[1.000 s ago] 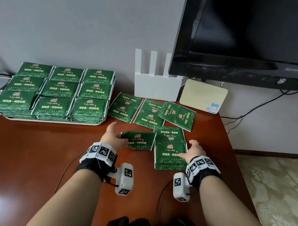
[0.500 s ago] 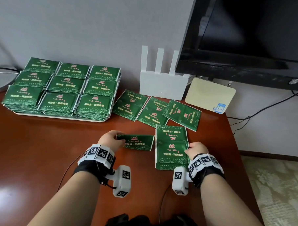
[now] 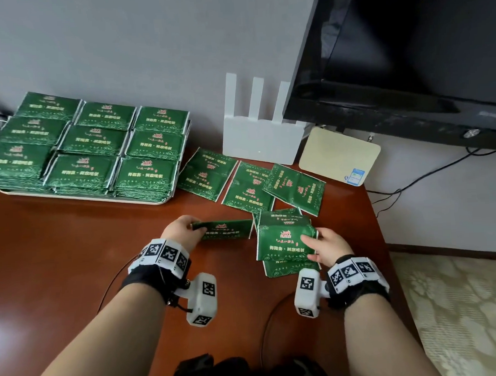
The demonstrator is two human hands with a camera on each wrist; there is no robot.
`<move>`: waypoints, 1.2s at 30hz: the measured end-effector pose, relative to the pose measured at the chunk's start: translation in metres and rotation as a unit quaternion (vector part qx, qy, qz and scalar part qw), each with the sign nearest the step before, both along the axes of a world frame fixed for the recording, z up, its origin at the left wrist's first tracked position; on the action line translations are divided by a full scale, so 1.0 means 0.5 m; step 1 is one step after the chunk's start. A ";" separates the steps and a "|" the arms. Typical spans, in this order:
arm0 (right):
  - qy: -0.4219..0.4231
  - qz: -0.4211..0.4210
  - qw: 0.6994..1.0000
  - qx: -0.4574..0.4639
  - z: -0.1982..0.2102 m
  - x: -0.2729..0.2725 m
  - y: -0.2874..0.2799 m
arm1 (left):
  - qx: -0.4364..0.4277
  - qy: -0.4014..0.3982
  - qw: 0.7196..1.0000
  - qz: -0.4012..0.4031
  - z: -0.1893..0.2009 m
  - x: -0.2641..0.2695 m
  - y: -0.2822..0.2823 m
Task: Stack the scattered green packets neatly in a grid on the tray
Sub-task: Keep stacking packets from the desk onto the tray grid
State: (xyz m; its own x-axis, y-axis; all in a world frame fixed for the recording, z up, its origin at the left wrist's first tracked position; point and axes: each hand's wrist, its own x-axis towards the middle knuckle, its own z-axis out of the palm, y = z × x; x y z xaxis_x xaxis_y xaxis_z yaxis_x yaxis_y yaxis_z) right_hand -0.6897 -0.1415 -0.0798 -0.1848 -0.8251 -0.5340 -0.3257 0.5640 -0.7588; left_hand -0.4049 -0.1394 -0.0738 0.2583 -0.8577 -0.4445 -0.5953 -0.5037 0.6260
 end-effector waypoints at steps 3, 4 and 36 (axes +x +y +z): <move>0.019 0.032 0.999 -0.037 0.008 0.003 0.008 | 0.003 0.003 1.000 -0.014 -0.001 0.000 0.002; 0.039 0.038 0.997 -0.050 0.009 0.002 0.009 | 0.003 0.003 1.000 -0.018 0.000 0.000 0.002; 0.080 0.017 0.990 -0.116 0.030 0.040 0.036 | 0.006 -0.032 0.999 -0.033 0.029 0.083 0.025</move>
State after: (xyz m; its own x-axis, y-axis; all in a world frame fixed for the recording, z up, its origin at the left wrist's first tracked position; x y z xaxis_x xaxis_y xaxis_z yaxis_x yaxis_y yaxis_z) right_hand -0.6698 -0.1237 -0.0647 -0.2211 -0.9292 -0.2962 -0.4686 0.3676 -0.8033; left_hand -0.3632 -0.1271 -0.0591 0.2304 -0.8682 -0.4396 -0.6656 -0.4701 0.5796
